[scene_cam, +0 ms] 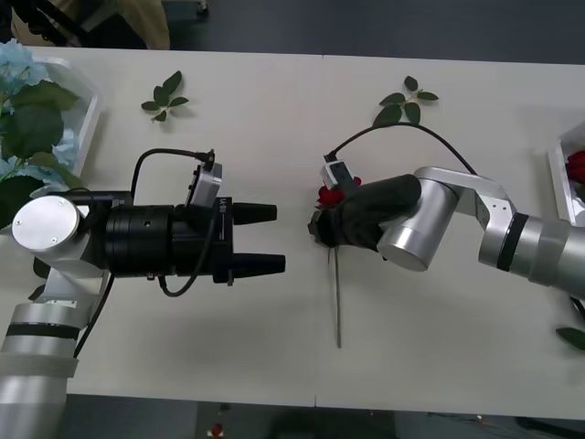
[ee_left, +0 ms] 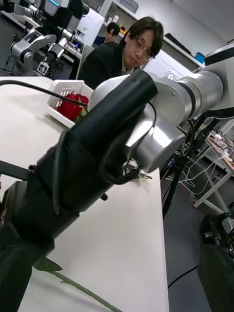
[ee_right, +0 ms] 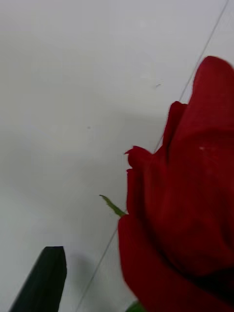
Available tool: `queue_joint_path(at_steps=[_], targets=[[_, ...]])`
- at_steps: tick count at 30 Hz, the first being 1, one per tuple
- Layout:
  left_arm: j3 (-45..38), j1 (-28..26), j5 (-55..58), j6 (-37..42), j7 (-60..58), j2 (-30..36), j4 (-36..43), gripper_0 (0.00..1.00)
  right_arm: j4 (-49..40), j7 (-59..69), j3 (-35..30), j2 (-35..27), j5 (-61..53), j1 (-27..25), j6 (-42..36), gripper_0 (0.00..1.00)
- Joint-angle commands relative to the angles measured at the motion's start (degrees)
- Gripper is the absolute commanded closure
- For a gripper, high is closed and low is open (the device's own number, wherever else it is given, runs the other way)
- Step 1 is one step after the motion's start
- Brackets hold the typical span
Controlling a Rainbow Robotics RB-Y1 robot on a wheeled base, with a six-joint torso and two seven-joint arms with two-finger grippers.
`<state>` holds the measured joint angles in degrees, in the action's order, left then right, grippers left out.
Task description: Put the red flowers into the right box and the blue flowers into the left box
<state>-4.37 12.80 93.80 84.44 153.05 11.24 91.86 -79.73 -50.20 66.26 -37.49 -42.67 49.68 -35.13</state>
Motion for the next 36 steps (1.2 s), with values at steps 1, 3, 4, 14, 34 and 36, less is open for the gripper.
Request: queue_joint_path(at_steps=[1, 3, 4, 14, 34, 36], targets=[[0.51, -1.73, 0.95, 0.81, 1.95, 1.06, 3.15, 0.0, 0.1, -2.36, 1.41, 0.4, -0.22, -0.37, -0.03, 1.0], [0.95, -2.61, 0.95, 1.25, 1.95, 1.33, 4.03, 0.0, 0.1, -2.71, 1.41, 0.22, -0.13, -0.46, -0.03, 1.0], [1.03, -2.96, 0.95, 1.25, 1.95, 1.5, 4.38, 0.0, 0.1, -2.8, 1.41, 0.05, -0.22, -0.46, -0.03, 1.0], [2.18, -5.33, 3.06, 1.07, 1.95, 2.2, 8.43, 0.0, -0.25, -4.03, 0.44, -2.59, -2.42, -0.11, -0.03, 1.0], [3.76, -5.6, 4.2, 1.07, 1.95, 2.38, 8.95, 0.0, -22.22, -5.08, -35.85, -9.62, -6.2, -12.41, -35.97, 1.0], [3.76, -5.6, 4.2, 1.07, 1.95, 2.38, 8.95, 0.0, -24.51, -5.17, -41.83, -9.27, -4.97, -14.61, -41.25, 1.0]])
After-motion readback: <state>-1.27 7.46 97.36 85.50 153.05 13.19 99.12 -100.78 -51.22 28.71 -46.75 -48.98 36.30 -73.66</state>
